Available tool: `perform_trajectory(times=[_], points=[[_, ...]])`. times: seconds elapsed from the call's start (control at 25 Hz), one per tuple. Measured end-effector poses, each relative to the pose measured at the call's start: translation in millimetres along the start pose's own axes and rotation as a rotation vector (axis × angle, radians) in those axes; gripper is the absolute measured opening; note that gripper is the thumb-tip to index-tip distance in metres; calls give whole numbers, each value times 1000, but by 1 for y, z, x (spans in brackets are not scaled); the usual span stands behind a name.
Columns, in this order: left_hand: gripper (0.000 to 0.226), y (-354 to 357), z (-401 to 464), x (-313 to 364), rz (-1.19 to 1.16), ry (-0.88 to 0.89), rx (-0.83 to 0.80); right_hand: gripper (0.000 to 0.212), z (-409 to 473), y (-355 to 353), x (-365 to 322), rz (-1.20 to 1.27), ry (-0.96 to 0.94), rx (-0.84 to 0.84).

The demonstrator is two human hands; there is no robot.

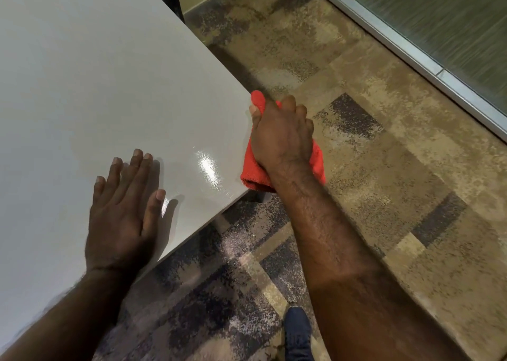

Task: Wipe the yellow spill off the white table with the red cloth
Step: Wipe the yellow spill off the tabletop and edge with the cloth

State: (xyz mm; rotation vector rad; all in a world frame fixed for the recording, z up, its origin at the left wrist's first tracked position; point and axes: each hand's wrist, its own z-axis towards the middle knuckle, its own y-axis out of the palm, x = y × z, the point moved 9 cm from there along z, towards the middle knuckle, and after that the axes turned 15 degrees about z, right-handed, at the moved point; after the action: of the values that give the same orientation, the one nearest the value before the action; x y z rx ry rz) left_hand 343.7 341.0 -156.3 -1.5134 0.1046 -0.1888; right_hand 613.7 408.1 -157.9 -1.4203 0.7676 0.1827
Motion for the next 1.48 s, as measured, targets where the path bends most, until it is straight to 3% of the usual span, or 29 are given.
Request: perform_trajectory(times=[0.24, 0.48, 0.72, 1.0, 1.24, 1.48], points=[[59, 2, -1, -2, 2, -3, 4, 44, 11, 10, -21, -81, -89, -5], [61, 3, 0, -2, 2, -6, -14, 45, -16, -4, 0, -53, -7, 9], [58, 2, 0, 1, -14, 4, -46, 44, -46, -11, 48, 256, 145, -12], [60, 2, 1, 3, -5, 14, -102, 47, -10, 3, 56, 599, 211, -228], [58, 7, 2, -2, 16, 12, -142, 61, -42, -2, 77, 526, 192, -231], [60, 14, 1, -11, 54, -56, -161, 50, 20, 32, 67, 759, 184, -572]])
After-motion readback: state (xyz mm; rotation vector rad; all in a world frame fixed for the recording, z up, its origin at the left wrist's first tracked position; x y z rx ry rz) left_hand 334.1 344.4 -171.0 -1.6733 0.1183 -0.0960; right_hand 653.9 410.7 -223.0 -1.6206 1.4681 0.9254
